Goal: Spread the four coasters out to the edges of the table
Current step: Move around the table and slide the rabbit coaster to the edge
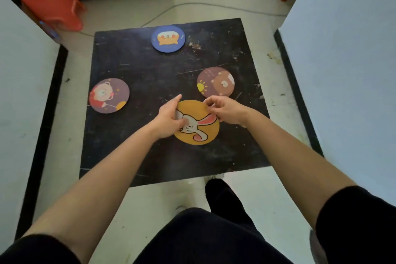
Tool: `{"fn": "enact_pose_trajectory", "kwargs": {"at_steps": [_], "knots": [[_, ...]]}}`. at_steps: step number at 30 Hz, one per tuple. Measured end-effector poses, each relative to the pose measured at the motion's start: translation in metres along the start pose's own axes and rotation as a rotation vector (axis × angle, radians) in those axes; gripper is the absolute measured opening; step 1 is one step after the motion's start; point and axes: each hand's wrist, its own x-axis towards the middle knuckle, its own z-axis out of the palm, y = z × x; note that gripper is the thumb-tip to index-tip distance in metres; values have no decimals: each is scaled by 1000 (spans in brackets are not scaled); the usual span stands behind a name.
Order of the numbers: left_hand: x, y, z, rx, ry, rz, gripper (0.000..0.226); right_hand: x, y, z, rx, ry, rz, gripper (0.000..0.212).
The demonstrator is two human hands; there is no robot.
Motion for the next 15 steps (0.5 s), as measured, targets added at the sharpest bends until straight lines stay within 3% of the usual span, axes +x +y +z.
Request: {"fn": "enact_pose_trajectory", "kwargs": {"at_steps": [3,5,10,12,15], "knots": [[-32,-10,12,-262,-4,-43,21,-24,8,19,30,88,45,27],[-48,-18,21,-428,23,-136,17,-38,21,32,171,163,124,32],[-72,-46,49,-1019,47,-342,20,-53,58,64,483,161,267,39],[-75,-56,59,-1094,116,-406,20,-49,68,78,504,197,278,38],[-74,-70,70,-1005,195,-511,15,-34,78,99,440,227,293,39]]}}
